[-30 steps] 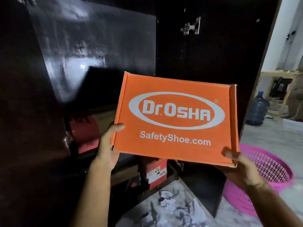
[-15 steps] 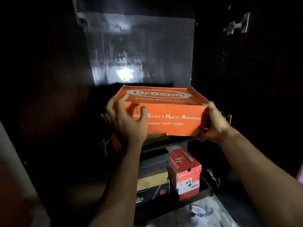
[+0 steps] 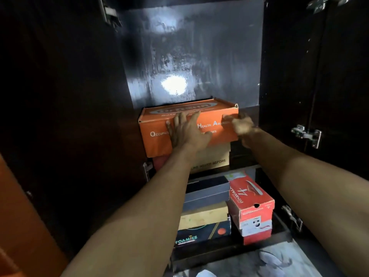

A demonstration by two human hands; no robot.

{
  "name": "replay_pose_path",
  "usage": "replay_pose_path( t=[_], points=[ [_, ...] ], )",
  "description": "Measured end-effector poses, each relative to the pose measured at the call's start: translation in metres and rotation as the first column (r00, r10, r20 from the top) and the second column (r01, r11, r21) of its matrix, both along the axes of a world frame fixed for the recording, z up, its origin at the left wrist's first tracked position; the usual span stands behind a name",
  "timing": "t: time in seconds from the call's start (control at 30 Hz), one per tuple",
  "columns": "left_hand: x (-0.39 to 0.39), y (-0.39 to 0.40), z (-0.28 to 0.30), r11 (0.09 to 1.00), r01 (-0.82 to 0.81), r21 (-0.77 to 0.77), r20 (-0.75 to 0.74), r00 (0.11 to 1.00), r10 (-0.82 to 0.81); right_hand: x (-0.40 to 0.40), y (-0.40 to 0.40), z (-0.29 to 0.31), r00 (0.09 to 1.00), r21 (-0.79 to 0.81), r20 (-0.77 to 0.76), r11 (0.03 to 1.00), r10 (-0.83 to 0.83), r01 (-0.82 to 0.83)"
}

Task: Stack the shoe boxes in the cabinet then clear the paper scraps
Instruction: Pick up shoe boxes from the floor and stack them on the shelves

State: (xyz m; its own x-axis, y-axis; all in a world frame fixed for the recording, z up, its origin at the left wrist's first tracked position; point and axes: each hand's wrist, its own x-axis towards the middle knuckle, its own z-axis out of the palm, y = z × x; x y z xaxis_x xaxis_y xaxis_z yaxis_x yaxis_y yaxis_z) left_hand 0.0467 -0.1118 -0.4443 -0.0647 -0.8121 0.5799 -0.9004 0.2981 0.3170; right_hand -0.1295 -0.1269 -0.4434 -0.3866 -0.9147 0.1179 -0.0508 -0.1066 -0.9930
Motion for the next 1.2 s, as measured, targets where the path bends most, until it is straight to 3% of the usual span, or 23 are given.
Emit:
replay_pose_path(
  t=[0.1, 0.27, 0.43, 0.57, 0.73, 0.87, 1.1, 1.2],
  points=[
    [0.001, -0.009, -0.003, 1.0, 0.016, 0.017, 0.011, 1.0, -0.016, -0.003, -0.017, -0.01, 0.988, 0.001, -0.155, 1.0, -0.019, 0.02],
    [0.001, -0.017, -0.009, 0.997, 0.066, 0.03, -0.031, 0.997, -0.065, -0.012, -0.016, -0.023, 0.978, 0.01, -0.208, 1.0, -0.002, 0.005],
    [-0.019, 0.005, -0.011, 0.962, 0.122, -0.245, -0.277, 0.942, -0.19, -0.028, 0.022, -0.032, 0.969, -0.059, -0.227, 0.995, -0.095, 0.084],
    [-0.057, 0.042, -0.021, 0.915, 0.253, -0.314, -0.337, 0.871, -0.357, -0.036, 0.086, -0.04, 0.956, -0.156, -0.271, 0.985, -0.114, 0.073],
    [-0.114, 0.096, -0.053, 0.803, 0.496, -0.329, -0.261, 0.77, -0.583, -0.071, 0.179, -0.063, 0.936, -0.212, -0.313, 0.972, -0.162, 0.097],
    [-0.171, 0.144, -0.091, 0.659, 0.694, -0.29, -0.236, 0.616, -0.752, -0.116, 0.262, -0.094, 0.895, -0.225, -0.304, 0.937, -0.327, 0.266],
    [-0.275, 0.256, -0.162, 0.379, 0.915, -0.141, -0.25, 0.338, -0.907, -0.191, 0.435, -0.162, 0.715, -0.144, -0.257, 0.758, -0.65, 0.637],
    [-0.317, 0.31, -0.203, 0.229, 0.973, 0.011, -0.296, 0.222, -0.929, -0.216, 0.513, -0.202, 0.599, -0.051, -0.212, 0.621, -0.772, 0.782]
  ],
)
